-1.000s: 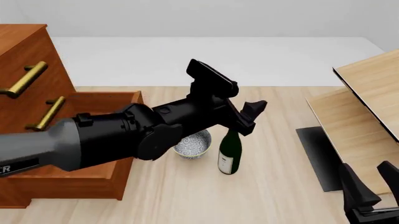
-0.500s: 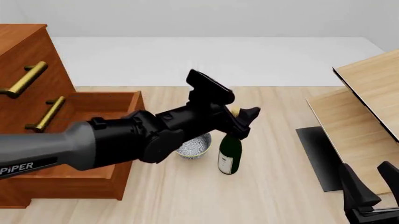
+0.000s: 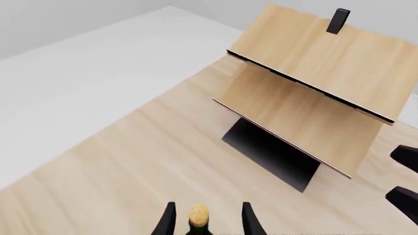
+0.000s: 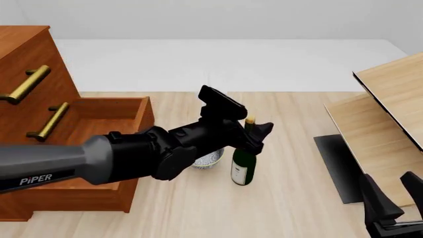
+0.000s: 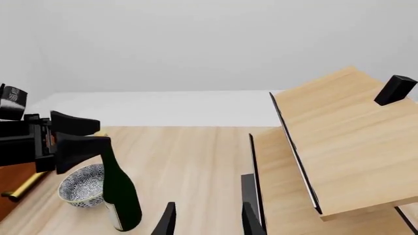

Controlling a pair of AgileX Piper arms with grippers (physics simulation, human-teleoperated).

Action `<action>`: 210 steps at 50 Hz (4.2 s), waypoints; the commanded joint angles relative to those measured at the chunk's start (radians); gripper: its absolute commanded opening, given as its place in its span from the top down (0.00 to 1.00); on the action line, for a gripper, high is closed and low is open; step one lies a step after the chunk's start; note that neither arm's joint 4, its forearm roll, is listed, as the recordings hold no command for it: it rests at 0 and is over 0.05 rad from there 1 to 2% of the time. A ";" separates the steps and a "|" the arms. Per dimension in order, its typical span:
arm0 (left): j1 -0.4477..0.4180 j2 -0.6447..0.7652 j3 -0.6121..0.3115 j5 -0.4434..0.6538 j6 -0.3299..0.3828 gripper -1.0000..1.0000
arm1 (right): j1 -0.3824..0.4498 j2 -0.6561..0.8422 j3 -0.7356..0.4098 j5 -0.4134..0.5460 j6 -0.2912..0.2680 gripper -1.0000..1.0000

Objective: Put the wine bottle in the bottom drawer of the cabinet.

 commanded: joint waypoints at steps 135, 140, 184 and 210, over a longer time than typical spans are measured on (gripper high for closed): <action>0.054 -0.373 -0.065 0.311 0.151 1.00 | 0.022 0.001 -0.006 0.003 -0.048 0.00; 0.063 -0.409 -0.073 0.352 0.161 1.00 | 0.023 0.001 -0.007 0.003 -0.047 0.00; 0.330 -0.654 -0.170 0.781 0.156 1.00 | 0.022 0.005 0.000 -0.006 -0.048 0.00; 0.443 -0.689 -0.243 1.028 0.036 1.00 | 0.026 0.003 0.000 -0.006 -0.056 0.00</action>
